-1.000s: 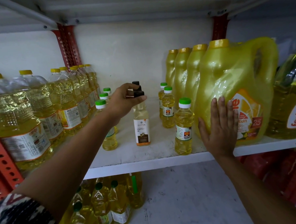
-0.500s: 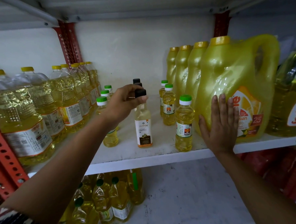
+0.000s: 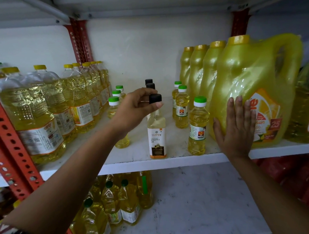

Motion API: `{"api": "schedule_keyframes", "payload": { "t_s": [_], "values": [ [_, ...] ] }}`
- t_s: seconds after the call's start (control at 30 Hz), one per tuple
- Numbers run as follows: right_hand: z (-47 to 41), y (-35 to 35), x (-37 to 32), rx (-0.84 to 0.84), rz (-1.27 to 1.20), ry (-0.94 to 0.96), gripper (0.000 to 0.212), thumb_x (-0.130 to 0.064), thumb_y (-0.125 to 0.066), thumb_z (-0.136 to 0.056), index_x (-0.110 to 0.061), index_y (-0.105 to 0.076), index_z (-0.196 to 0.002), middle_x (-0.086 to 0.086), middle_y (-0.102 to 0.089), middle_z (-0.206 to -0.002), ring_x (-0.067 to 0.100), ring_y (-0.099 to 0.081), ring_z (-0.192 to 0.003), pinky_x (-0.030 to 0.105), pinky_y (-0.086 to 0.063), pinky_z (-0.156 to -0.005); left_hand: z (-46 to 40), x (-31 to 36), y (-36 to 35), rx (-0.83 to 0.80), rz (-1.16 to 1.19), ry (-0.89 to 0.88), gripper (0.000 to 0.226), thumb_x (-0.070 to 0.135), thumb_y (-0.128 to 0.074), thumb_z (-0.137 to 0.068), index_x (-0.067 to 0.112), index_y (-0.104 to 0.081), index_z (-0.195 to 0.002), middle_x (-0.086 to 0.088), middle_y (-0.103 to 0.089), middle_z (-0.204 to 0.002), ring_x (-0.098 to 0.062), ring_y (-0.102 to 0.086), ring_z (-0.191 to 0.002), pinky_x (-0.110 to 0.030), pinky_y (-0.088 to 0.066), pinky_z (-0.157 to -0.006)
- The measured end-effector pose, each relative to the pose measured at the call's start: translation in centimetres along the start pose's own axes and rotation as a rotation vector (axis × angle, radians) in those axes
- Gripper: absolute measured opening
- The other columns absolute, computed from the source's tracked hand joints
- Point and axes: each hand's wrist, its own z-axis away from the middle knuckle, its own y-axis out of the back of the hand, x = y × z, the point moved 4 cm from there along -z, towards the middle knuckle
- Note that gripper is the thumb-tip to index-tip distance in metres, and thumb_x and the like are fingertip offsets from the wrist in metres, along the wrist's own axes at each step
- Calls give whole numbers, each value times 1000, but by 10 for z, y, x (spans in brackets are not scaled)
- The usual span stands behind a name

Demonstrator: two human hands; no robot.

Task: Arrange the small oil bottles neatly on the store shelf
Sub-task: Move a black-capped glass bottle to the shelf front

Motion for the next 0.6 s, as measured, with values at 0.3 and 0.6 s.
{"api": "schedule_keyframes", "payload": {
  "t_s": [0.3, 0.6],
  "values": [
    [0, 0, 0, 3, -3, 4, 68, -42, -43, -102, -13, -17, -158, 5, -10, -165, 22, -4, -154, 41, -5, -125, 4, 3, 23, 64, -4, -21, 45, 33, -68, -80, 20, -57, -121, 2, -68, -110, 1, -66, -95, -12, -53, -75],
    [0, 2, -1, -7, -22, 2, 68, -42, -43, -102, -13, -17, -158, 6, -12, -165, 23, -5, -153, 43, -8, -124, -11, -25, 91, 238, -364, 77, 40, 27, -50, -94, 16, -49, -132, -12, -53, -136, -28, -52, -122, -46, -44, -102]
  ]
}}
